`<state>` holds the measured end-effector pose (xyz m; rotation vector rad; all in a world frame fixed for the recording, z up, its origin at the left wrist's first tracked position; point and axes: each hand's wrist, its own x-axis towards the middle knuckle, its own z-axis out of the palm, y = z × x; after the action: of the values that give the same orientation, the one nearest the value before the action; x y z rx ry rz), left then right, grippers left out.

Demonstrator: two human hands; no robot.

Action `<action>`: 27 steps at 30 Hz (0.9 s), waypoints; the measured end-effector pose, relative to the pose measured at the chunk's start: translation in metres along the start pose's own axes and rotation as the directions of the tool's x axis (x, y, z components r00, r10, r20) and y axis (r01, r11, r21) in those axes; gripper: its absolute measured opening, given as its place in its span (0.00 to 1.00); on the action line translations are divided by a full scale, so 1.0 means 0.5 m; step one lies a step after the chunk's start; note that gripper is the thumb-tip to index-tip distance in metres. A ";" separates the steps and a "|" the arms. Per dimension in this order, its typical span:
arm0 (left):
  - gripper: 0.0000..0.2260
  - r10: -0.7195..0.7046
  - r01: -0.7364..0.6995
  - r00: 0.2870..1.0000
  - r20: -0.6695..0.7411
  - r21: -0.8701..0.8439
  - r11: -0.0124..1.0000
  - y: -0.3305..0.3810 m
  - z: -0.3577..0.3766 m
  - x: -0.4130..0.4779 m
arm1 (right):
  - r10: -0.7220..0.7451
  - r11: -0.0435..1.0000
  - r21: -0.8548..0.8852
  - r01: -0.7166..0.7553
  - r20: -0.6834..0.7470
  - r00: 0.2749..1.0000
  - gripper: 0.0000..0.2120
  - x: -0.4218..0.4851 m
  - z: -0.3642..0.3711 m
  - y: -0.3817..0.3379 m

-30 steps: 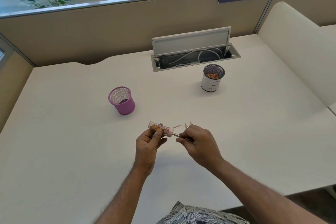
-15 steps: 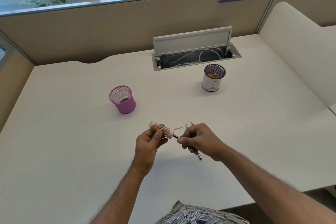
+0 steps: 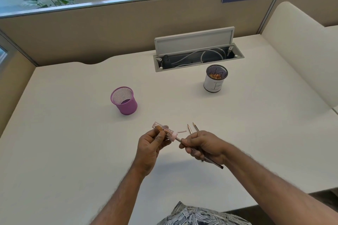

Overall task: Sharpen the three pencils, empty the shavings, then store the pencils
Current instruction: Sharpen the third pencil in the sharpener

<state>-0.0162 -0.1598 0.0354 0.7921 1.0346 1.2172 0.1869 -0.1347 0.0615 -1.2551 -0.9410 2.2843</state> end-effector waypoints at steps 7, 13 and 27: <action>0.12 0.026 -0.027 0.999 0.023 0.008 1.000 0.004 -0.006 0.004 | -0.044 0.998 -0.046 0.044 0.011 0.999 0.05 0.002 0.005 -0.001; 0.13 0.016 -0.016 1.000 -0.009 0.003 1.000 -0.003 -0.009 0.008 | -0.255 0.954 -0.199 0.225 -0.139 0.957 0.08 0.014 0.012 0.008; 0.11 0.009 -0.011 1.000 -0.028 -0.045 0.999 -0.011 0.001 0.011 | -0.235 0.952 -0.229 0.201 -0.133 0.963 0.09 0.021 -0.005 -0.001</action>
<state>-0.0137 -0.1557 0.0296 0.7478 1.0233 1.2591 0.1834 -0.1272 0.0545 -1.3221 -1.2267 1.9229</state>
